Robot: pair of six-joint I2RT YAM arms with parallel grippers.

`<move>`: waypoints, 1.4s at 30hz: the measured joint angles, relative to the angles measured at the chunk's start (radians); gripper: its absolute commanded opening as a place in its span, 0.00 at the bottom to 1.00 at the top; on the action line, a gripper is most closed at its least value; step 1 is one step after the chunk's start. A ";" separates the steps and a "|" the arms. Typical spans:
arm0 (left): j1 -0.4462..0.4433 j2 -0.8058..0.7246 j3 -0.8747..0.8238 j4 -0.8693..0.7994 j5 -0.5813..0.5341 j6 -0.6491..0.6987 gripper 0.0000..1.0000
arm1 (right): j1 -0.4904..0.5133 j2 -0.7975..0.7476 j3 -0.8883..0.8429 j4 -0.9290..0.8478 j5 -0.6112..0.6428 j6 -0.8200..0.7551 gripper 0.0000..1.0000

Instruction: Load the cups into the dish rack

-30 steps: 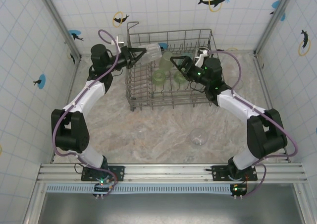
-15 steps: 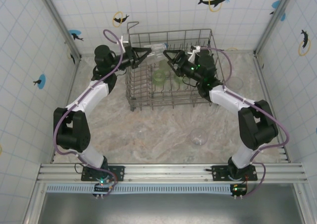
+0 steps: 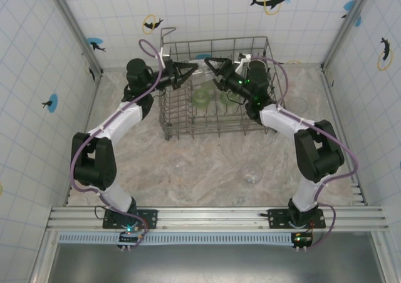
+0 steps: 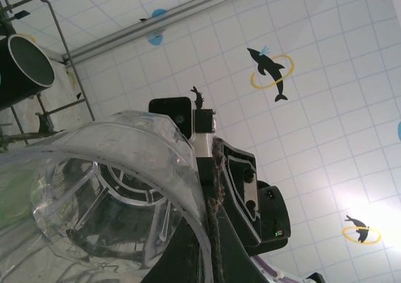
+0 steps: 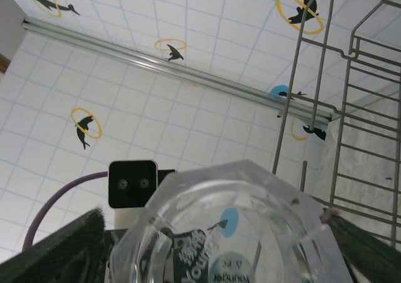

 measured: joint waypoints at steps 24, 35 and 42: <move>0.114 -0.134 0.031 -0.275 -0.080 0.225 0.97 | 0.006 -0.063 0.145 -0.531 0.160 -0.544 0.46; 0.247 -0.243 0.050 -0.553 -0.229 0.484 0.98 | 0.103 -0.082 0.147 -0.721 0.323 -0.893 0.48; 0.296 -0.298 -0.065 -0.713 -0.439 0.679 0.98 | 0.156 -0.083 0.147 -0.738 0.298 -1.073 0.48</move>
